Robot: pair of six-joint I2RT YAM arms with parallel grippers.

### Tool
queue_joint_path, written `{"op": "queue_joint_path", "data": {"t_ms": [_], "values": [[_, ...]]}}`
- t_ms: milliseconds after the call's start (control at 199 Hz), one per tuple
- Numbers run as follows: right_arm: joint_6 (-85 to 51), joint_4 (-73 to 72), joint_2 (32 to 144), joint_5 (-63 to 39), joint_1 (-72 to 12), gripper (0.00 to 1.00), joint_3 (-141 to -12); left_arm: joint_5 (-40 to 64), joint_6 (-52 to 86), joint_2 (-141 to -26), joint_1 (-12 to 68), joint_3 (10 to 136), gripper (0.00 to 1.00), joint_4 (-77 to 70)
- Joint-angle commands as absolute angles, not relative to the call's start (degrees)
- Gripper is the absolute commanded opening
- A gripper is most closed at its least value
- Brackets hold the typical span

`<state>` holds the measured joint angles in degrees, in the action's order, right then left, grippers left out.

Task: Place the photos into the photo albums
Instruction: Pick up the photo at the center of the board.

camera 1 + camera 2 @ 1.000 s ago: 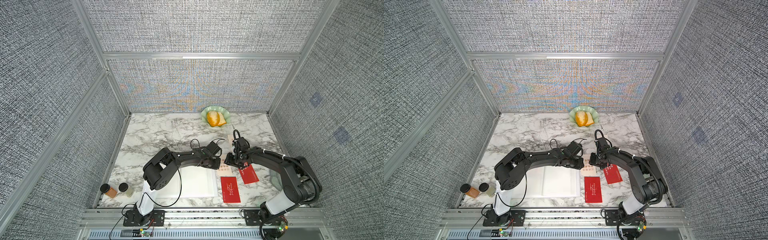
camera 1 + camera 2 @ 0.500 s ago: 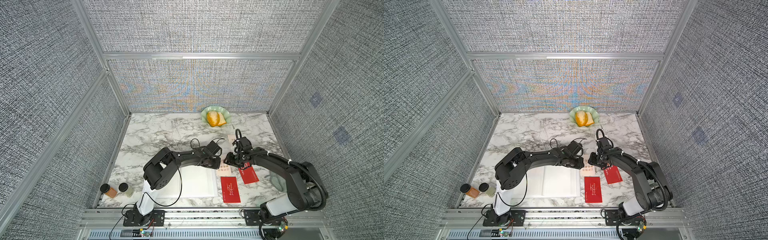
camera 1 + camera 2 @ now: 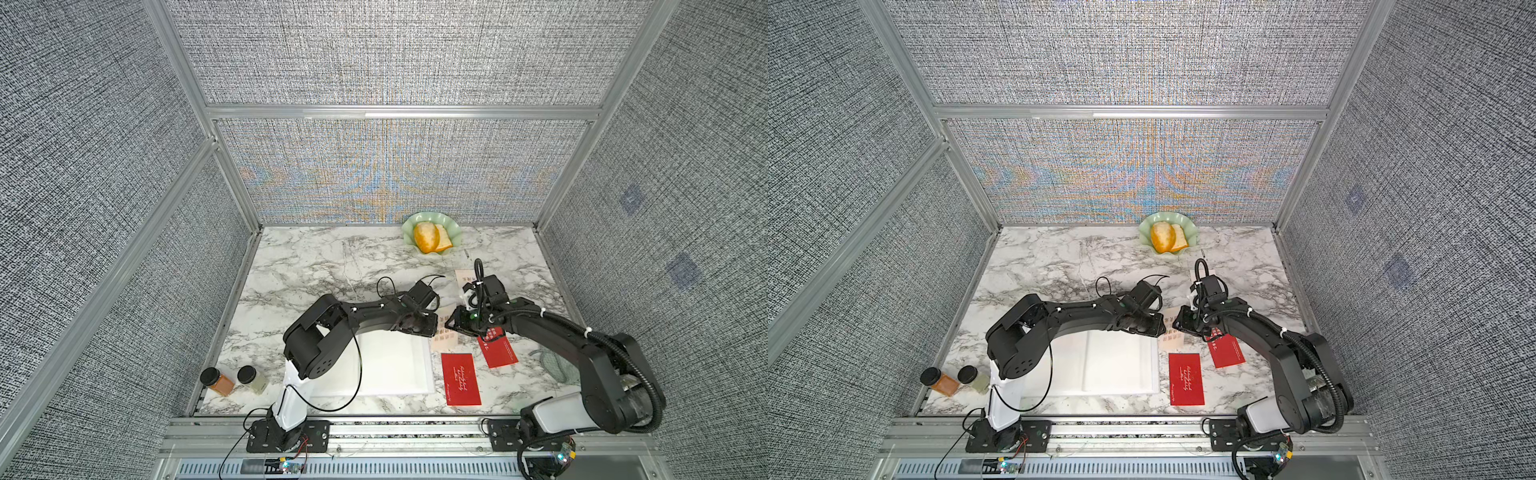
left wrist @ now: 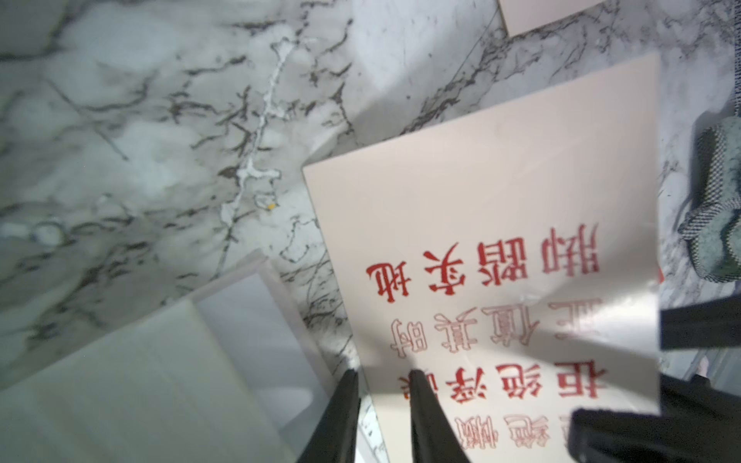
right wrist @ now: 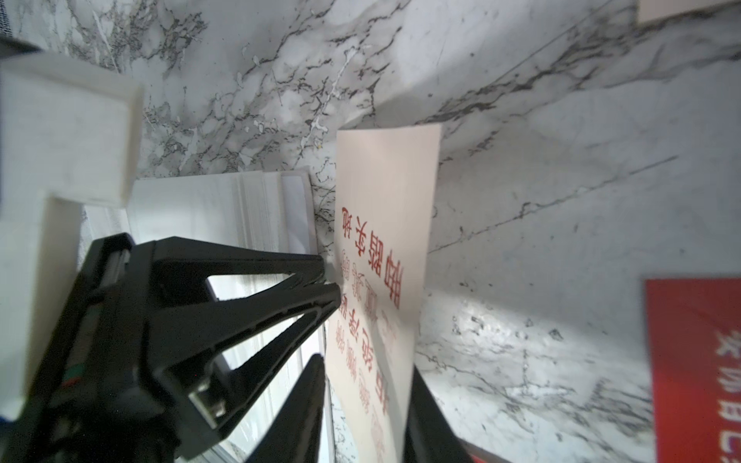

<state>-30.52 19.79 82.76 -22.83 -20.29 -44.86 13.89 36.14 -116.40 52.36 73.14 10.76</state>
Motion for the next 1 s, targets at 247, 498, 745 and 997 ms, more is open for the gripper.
{"op": "queue_joint_path", "data": {"t_ms": [247,498,745,997], "values": [[-31.4,18.1,82.7,-25.0,-20.3,0.05,-44.9,14.7,35.9,-114.6,51.5,71.6,0.27,11.7],[-31.9,17.7,82.3,-25.1,-20.4,0.0,-44.8,15.5,35.9,-114.3,50.8,71.3,0.27,11.1],[-31.2,19.4,79.2,-24.5,-19.2,0.0,-45.1,17.9,35.1,-107.4,48.1,69.5,0.34,8.5],[-30.7,18.6,75.7,-29.1,-18.1,0.0,-46.0,19.7,32.0,-98.6,42.7,64.9,0.38,7.0]]}}
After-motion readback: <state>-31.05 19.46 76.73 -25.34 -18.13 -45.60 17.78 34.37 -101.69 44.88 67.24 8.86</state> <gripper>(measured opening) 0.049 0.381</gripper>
